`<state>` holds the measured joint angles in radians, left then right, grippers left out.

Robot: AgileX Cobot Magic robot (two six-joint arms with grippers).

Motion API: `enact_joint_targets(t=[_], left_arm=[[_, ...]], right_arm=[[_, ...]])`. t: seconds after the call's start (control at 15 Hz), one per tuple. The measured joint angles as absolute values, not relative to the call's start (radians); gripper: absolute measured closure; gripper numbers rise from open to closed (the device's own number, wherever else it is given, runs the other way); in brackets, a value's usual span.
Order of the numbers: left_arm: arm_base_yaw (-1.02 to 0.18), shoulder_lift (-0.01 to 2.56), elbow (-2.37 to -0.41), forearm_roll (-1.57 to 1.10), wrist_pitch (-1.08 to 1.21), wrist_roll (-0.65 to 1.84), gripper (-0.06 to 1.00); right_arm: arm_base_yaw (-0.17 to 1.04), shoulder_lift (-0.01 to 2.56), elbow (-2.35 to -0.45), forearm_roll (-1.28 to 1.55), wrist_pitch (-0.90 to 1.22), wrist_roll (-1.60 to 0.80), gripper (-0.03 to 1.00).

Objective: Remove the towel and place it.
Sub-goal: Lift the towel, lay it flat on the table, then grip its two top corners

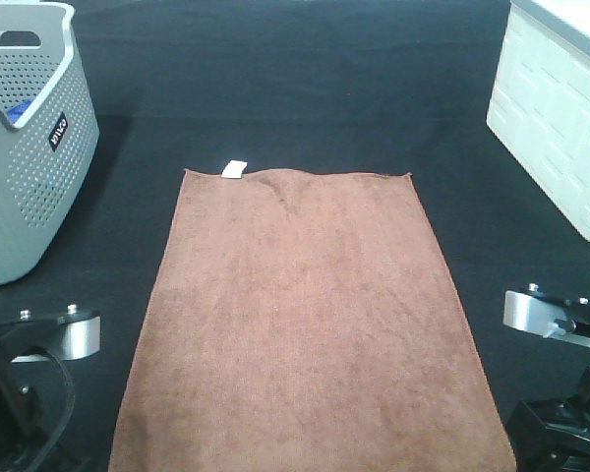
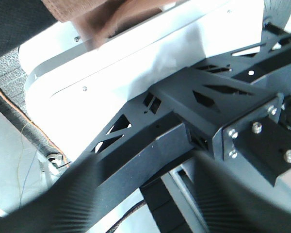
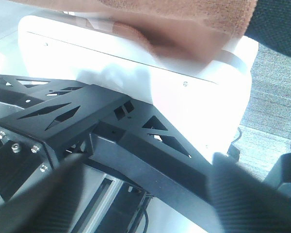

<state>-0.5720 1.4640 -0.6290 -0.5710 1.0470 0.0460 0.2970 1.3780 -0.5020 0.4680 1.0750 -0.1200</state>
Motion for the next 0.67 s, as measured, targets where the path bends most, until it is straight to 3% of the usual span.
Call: enact_joint_targets(t=[0.07,0.2,0.47,0.67], left_arm=[[-0.572,1.464,-0.634,-0.571,1.047,0.043,0.18],[-0.572,1.465,-0.65,-0.571,1.047,0.043,0.17],[-0.572,1.473,-0.931,-0.283,1.035,-0.01,0.17],[-0.514,1.58,-1.119,-0.165,1.05,-0.024,0.18]], right_arm=[[0.297,1.378,-0.502,0.468,1.07,-0.119,0.2],[0.297,1.379,-0.513,0.452,1.065,-0.119,0.19],[0.283,1.383,-0.775,0.24,1.008,0.0,0.21],[0.128,1.431,-0.965,0.232,1.052,-0.035,0.22]])
